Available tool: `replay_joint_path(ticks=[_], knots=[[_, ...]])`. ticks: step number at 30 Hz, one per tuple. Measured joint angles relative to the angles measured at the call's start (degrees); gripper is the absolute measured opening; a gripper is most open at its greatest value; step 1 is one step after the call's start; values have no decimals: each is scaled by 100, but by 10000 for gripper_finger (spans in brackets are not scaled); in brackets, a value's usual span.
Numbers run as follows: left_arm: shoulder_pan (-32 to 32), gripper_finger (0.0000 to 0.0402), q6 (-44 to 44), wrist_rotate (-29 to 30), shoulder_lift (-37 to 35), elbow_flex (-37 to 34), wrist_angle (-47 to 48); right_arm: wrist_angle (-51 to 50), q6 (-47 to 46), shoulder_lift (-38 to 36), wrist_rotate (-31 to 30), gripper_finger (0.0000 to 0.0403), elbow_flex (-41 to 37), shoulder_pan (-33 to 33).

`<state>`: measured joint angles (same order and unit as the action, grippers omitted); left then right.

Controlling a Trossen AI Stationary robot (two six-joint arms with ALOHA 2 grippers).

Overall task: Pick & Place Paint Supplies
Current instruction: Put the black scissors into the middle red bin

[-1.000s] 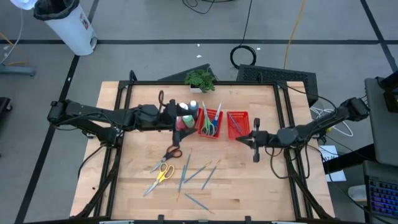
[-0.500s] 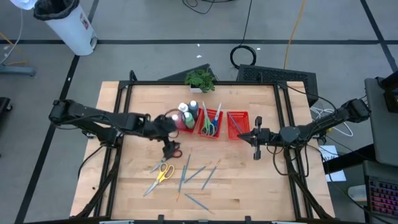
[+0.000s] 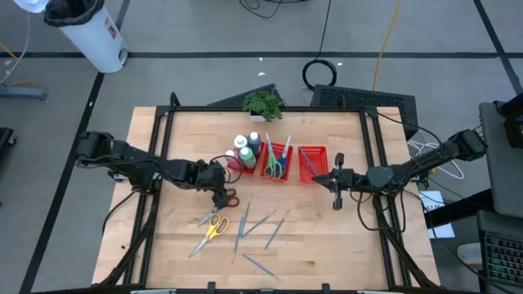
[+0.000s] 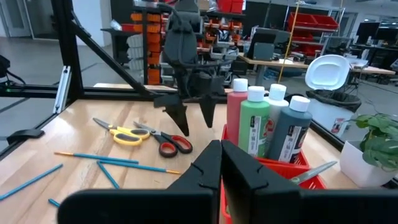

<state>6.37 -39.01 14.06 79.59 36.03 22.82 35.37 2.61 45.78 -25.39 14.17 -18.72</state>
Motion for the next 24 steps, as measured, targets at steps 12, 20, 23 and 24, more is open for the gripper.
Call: replay_joint_path(ticks=[12,20,23,24], knots=[[-16,365,617,-77,658,-135,-723,-22,-37,-2,0,0,0,0],[32,351,735,-263,658,-136,-644,-19,-11,0,-2,0,0,27],[80,307,759,-289,662,-137,-637,-15,-9,0,-6,0,0,39],[90,287,761,-294,662,-137,-619,-8,52,0,-5,0,0,52]])
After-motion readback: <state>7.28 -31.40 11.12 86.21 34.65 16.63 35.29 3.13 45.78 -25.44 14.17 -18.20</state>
